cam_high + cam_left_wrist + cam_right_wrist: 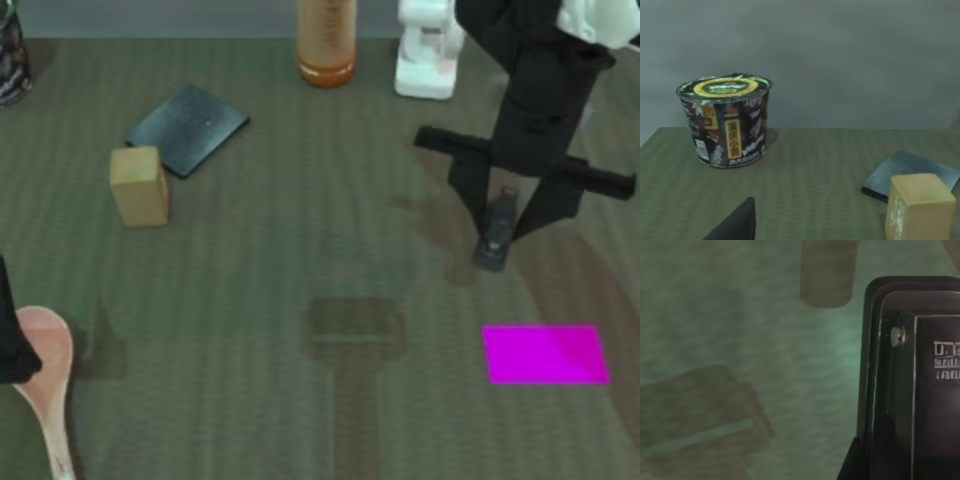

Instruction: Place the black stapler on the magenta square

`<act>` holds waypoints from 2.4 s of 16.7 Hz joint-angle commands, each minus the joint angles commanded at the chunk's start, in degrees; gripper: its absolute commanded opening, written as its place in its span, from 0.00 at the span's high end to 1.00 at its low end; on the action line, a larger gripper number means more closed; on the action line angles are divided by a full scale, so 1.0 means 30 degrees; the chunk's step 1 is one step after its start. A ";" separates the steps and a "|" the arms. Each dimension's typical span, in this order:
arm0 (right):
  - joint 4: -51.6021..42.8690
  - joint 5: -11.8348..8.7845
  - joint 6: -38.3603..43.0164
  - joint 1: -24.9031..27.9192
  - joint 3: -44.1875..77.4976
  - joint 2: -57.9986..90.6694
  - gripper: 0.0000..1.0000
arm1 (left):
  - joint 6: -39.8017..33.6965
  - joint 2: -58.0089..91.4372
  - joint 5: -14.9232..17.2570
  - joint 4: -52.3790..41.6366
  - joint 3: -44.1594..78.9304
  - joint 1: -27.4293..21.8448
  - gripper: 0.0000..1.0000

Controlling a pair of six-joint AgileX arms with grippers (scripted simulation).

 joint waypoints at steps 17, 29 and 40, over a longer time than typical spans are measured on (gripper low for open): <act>0.2382 -0.1330 -3.2286 -0.1599 -0.8939 -0.6395 1.00 | 0.0000 0.0000 0.0000 0.0000 0.0000 0.0000 0.00; 0.4758 -0.0455 -3.9002 -0.2113 -1.0959 -0.8264 1.00 | 0.0000 0.0000 0.0000 0.0000 0.0000 0.0000 0.00; 1.1348 -0.0405 -3.8333 -0.1563 -1.4704 -0.5530 1.00 | 0.0000 0.0000 0.0000 0.0000 0.0000 0.0000 0.00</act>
